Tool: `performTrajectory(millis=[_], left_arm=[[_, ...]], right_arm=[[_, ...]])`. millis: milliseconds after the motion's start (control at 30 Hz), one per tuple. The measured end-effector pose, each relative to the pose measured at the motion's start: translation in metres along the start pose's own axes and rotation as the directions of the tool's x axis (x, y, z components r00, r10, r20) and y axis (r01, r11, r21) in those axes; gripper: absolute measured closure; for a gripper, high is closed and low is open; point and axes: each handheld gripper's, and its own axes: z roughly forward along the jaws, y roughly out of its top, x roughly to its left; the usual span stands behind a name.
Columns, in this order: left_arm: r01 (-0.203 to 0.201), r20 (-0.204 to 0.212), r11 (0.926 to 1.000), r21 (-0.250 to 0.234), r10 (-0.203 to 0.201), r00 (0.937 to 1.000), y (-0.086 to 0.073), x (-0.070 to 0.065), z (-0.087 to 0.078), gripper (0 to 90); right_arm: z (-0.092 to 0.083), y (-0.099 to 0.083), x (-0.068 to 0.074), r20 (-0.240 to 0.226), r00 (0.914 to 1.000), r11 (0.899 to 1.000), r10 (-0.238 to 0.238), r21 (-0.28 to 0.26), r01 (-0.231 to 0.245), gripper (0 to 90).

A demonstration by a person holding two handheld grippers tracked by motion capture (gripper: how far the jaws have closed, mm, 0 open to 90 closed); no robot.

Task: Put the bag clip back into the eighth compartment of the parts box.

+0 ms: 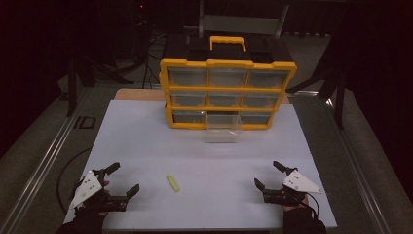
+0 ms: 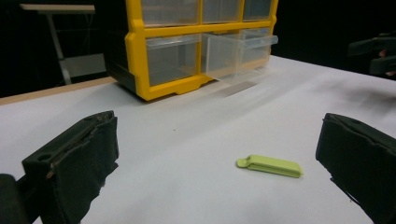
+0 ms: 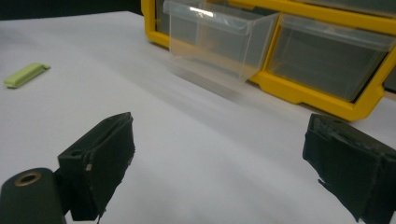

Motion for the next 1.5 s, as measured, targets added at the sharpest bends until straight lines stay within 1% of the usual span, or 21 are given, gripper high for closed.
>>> performTrajectory(millis=[100,167,200,267,333,433,500,567,600,733,833,900,1000,1067,1133,1167,1267,1333,1367,1500], left_arm=[[-0.001,-0.003,1.0,-0.001,0.001,1.0,0.0,0.001,0.0,0.0],[-0.016,-0.011,0.9999,-0.005,0.016,0.9998,-0.001,0.001,0.001,0.0],[-0.01,-0.01,0.9999,-0.007,0.01,0.9999,-0.002,0.002,0.001,0.0],[-0.015,-0.02,0.9998,-0.014,0.015,0.9997,-0.002,0.002,0.0,0.0],[-0.008,-0.018,0.9997,-0.021,0.007,0.9998,-0.001,0.002,0.0,0.0],[-0.011,-0.018,0.9999,-0.01,0.011,0.9998,-0.002,0.002,0.0,0.0],[-0.012,-0.02,0.9998,-0.013,0.012,0.9997,-0.001,0.002,-0.001,0.0],[-0.008,-0.018,0.9998,-0.02,0.007,0.9998,-0.001,0.002,-0.001,0.0],[-0.003,-0.018,0.9998,-0.022,0.003,0.9998,-0.001,0.002,-0.002,0.0],[0.003,-0.011,0.9998,-0.021,-0.003,0.9999,-0.001,0.003,-0.002,0.0],[-0.005,-0.01,0.9998,-0.021,0.005,0.9999,0.0,0.002,-0.002,0.0],[-0.003,-0.011,0.9997,-0.022,0.003,0.9999,0.0,0.002,-0.002,0.0],[-0.003,-0.015,0.9997,-0.024,0.003,0.9999,0.0,0.002,-0.003,0.0],[-0.002,-0.011,0.9997,-0.025,0.002,0.9999,0.001,0.002,-0.003,0.0],[-0.008,-0.011,0.9997,-0.023,0.008,0.9999,0.001,0.002,-0.003,0.0],[-0.006,-0.009,0.9997,-0.024,0.005,0.9999,0.001,0.002,-0.003,0.0],[-0.002,-0.011,0.9996,-0.027,0.002,0.9999,0.001,0.002,-0.003,0.0],[-0.001,-0.009,0.9996,-0.027,0.001,1.0,0.001,0.002,-0.003,0.0],[-0.001,-0.007,0.9997,-0.026,0.001,1.0,0.001,0.002,-0.003,0.0],[-0.006,-0.005,0.9997,-0.024,0.006,1.0,0.001,0.002,-0.003,0.0]], right_arm=[[-0.001,0.0,0.0,0.005,1.0,1.0,0.002,-0.003,-0.002,8.8],[-0.003,0.0,-0.002,0.004,1.0,1.0,0.002,-0.004,-0.002,8.8],[-0.004,0.0,-0.003,0.011,0.9999,1.0,0.005,-0.001,-0.005,8.8],[-0.004,0.0,-0.003,0.012,0.9999,1.0,0.007,-0.001,-0.007,8.8],[-0.004,-0.001,-0.003,0.017,0.9998,1.0,0.003,0.0,-0.003,8.8],[-0.004,-0.001,-0.005,0.015,0.9999,1.0,0.005,0.002,-0.005,8.8],[-0.004,-0.001,-0.005,0.019,0.9998,1.0,0.003,0.004,-0.003,8.8],[-0.003,0.0,-0.003,0.024,0.9997,1.0,-0.005,0.015,0.004,8.8],[-0.003,0.0,-0.002,0.016,0.9999,1.0,-0.003,0.018,0.003,8.8],[-0.004,0.003,-0.001,0.021,0.9998,1.0,-0.008,0.021,0.007,8.8],[-0.004,0.004,-0.002,0.016,0.9999,1.0,0.002,0.028,-0.002,8.8],[-0.004,0.004,-0.002,0.016,0.9998,1.0,0.011,0.029,-0.012,8.8],[-0.004,0.007,-0.003,0.012,0.9998,0.999,0.015,0.038,-0.016,8.7],[-0.004,0.009,-0.002,-0.002,0.9994,0.998,0.035,0.049,-0.034,8.7],[-0.004,0.011,-0.003,-0.01,0.9994,0.998,0.032,0.059,-0.032,8.7],[-0.004,0.012,-0.002,-0.003,0.9996,0.997,0.027,0.066,-0.027,8.7],[-0.003,0.017,-0.002,-0.009,0.9992,0.997,0.039,0.065,-0.038,8.7],[-0.003,0.02,-0.001,-0.011,0.9994,0.997,0.033,0.068,-0.032,8.7],[-0.002,0.026,0.002,-0.017,0.9995,0.997,0.026,0.066,-0.025,8.6],[-0.001,0.03,0.005,-0.022,0.9995,0.997,0.022,0.071,-0.021,8.2]])
